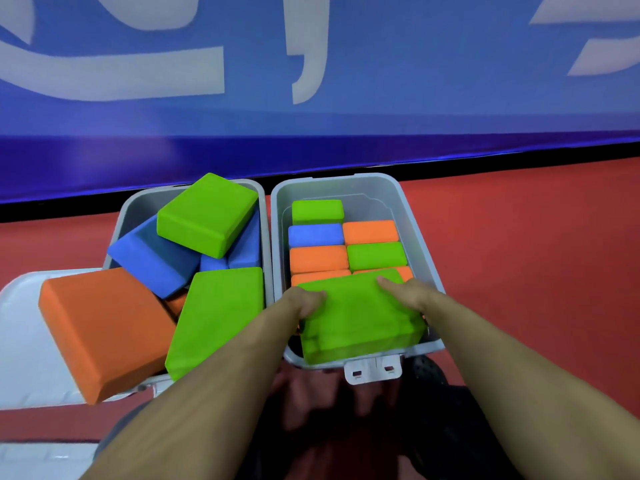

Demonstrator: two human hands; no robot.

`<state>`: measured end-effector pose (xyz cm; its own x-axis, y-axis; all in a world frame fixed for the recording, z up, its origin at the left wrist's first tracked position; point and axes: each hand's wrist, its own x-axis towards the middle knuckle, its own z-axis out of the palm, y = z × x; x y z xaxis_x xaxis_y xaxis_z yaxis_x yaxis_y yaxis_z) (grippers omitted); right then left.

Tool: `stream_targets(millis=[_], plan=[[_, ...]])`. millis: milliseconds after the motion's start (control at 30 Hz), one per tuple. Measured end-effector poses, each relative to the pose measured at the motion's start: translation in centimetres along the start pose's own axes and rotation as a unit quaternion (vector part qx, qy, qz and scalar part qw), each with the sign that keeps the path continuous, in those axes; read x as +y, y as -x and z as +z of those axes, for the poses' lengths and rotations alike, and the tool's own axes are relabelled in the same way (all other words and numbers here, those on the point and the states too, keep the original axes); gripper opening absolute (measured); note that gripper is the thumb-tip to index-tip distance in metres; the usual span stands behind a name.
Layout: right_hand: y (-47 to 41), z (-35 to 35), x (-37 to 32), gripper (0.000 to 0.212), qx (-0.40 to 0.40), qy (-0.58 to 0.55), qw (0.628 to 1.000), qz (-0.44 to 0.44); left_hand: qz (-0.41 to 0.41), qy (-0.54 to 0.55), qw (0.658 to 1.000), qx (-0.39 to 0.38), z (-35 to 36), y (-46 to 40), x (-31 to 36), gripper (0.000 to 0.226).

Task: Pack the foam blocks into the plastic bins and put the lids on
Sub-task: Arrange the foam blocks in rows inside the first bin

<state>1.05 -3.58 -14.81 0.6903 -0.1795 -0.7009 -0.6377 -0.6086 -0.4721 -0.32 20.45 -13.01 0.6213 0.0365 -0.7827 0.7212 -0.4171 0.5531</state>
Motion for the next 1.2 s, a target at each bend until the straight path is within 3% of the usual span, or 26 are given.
stream_targets(millis=[133,233,300,367,433,500,567,767,933,1067,1200], plan=[[0.6,-0.8,-2.5,0.106,0.093,-0.155,0.980,-0.080,0.055,0.053,0.991,0.108,-0.6,-1.0,1.3,0.101],[2.0,-1.5,-3.7,0.070,0.178,-0.220,0.942,-0.180,0.092,0.147,0.978,0.116,-0.6,-1.3,1.5,0.102],[3.0,-2.3,-4.6,0.067,0.235,-0.218,0.908,-0.271,0.127,0.177,0.972,0.090,-1.0,-1.7,1.7,0.112],[1.0,-4.6,-6.8,0.068,0.281,-0.180,0.878,-0.343,0.170,0.122,0.975,0.069,-1.6,-4.2,4.5,0.094],[-0.6,-7.3,-9.7,0.080,0.296,-0.098,0.864,-0.395,0.218,0.041,0.969,0.108,-2.9,-7.1,7.2,0.074],[-0.6,-8.6,-12.2,0.088,0.356,0.051,0.838,-0.410,0.255,-0.029,0.953,0.160,-4.2,-8.2,8.6,0.087],[-1.5,-8.9,-13.8,0.089,0.400,0.162,0.797,-0.423,0.282,-0.112,0.937,0.176,-4.8,-9.4,9.5,0.082],[-8.6,-9.5,-16.3,0.085,0.369,0.316,0.751,-0.447,0.325,-0.342,0.867,0.163,-4.9,-17.4,14.1,0.072],[-11.5,-9.8,-16.2,0.083,0.356,0.339,0.743,-0.454,0.315,-0.471,0.813,0.134,-5.7,-22.6,14.9,0.082],[-12.2,-10.2,-16.9,0.084,0.359,0.351,0.740,-0.448,0.325,-0.522,0.778,0.129,-6.6,-25.3,14.7,0.083],[-12.3,-10.5,-16.7,0.085,0.356,0.351,0.741,-0.448,0.333,-0.522,0.775,0.124,-7.1,-26.6,14.4,0.075]])
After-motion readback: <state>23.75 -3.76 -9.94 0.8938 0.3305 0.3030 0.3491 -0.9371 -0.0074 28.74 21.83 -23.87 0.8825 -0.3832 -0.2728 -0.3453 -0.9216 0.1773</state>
